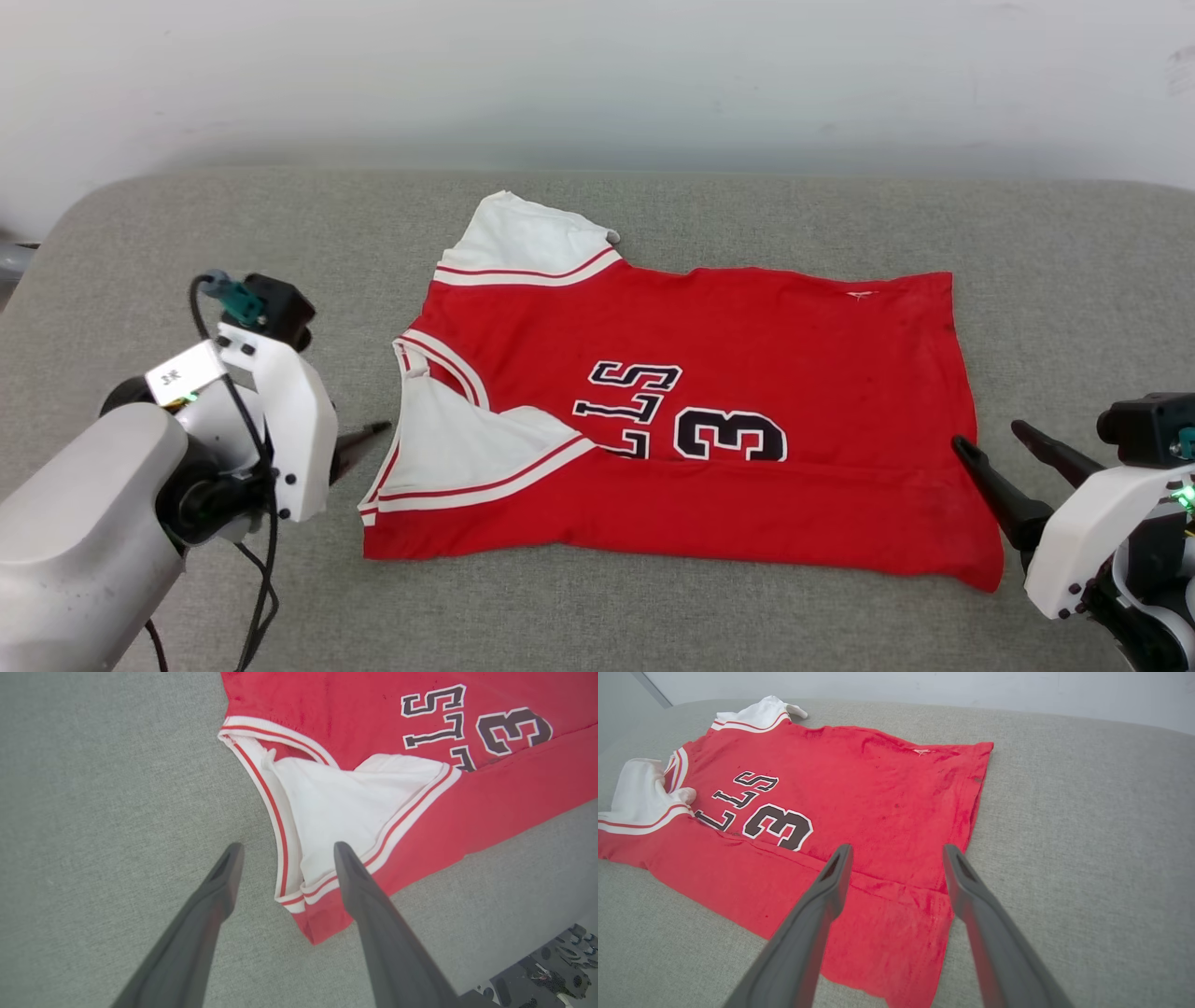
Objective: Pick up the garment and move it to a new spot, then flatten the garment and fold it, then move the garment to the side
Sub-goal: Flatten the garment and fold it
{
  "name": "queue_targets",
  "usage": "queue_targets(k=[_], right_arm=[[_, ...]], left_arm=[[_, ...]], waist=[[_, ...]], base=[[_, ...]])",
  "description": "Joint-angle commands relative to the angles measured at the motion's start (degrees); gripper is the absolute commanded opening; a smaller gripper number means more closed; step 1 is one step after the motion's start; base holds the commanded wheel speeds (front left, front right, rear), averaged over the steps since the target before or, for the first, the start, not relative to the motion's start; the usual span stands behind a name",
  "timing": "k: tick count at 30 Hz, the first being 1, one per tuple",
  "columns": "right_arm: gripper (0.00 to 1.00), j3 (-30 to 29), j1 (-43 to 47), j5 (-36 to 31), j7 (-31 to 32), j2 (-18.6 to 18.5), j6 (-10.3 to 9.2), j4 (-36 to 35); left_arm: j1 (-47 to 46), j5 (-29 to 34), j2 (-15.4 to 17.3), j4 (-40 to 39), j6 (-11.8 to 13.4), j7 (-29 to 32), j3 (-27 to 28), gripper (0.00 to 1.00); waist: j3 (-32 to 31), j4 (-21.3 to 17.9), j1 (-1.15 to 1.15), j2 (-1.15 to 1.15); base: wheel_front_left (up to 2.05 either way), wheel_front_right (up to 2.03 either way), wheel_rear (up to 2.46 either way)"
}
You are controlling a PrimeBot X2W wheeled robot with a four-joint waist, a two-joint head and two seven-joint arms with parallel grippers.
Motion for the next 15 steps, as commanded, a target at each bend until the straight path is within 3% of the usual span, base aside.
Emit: queue_targets(k=[1, 6, 15], right_arm=[[1.00, -0.26, 0.57, -0.39, 0.11, 0.36, -0.04, -0.25], [1.00, -0.54, 0.44, -1.13, 1.19, 1.51, -0.04, -1.44], [1.00, -0.18, -0.82, -1.47, 1.37, 2.34, -0.04, -1.45]], left_arm=[[-0.69, -0.55, -0.26, -0.32, 0.24, 0.87, -0.18, 1.00], [0.43, -2.03, -0.36, -0.52, 1.50, 8.10, -2.59, 1.00], [2.91, -1.00, -1.09, 3.46, 1.41, 9.18, -5.24, 1.00]], waist=[[0.03, -0.04, 0.01, -0.01], [0.96, -1.25, 0.01, -0.01], [2.87, -3.19, 0.01, -0.01]], base=[[0.00, 0.00, 0.00], [0.00, 0.00, 0.00], [0.00, 0.00, 0.00]])
